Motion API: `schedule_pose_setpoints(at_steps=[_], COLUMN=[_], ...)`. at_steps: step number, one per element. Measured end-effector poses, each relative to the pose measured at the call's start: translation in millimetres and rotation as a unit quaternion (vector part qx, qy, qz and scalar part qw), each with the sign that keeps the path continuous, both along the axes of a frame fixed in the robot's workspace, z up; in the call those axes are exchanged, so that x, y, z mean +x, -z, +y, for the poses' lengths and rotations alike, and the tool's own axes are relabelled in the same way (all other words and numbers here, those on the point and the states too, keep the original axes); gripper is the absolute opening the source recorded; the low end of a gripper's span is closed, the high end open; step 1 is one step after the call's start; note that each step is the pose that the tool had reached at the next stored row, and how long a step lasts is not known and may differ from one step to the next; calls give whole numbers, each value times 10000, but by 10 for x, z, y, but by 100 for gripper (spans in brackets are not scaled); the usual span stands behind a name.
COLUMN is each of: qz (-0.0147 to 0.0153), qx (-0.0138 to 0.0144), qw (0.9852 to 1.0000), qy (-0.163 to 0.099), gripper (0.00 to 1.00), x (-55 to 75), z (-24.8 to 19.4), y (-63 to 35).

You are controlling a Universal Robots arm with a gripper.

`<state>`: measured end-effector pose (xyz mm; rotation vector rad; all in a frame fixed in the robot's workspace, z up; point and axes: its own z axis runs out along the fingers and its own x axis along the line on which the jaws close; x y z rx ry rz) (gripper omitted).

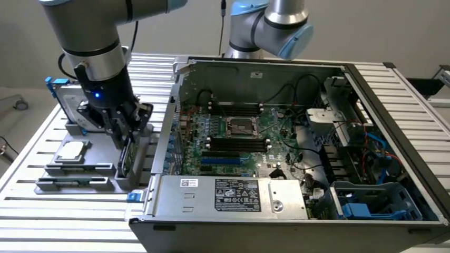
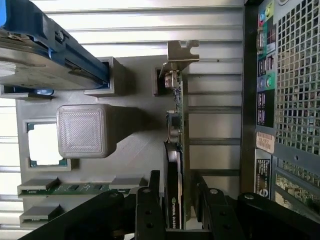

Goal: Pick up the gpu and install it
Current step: 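Pick up the gpu and move the gpu toward the slot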

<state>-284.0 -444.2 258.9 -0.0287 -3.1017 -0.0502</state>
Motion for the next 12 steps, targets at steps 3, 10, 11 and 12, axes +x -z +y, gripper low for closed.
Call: schedule_pose_setpoints(at_steps=[3, 10, 11, 12], qz=[0, 0, 0, 0], qx=[0, 18, 22, 27], qw=[10000, 10000, 10000, 10000], qy=[1, 1, 1, 1], gripper=[38, 38, 38, 38], x=[0, -1, -1, 0], z=[1, 10, 11, 12], y=[33, 66, 75, 84])
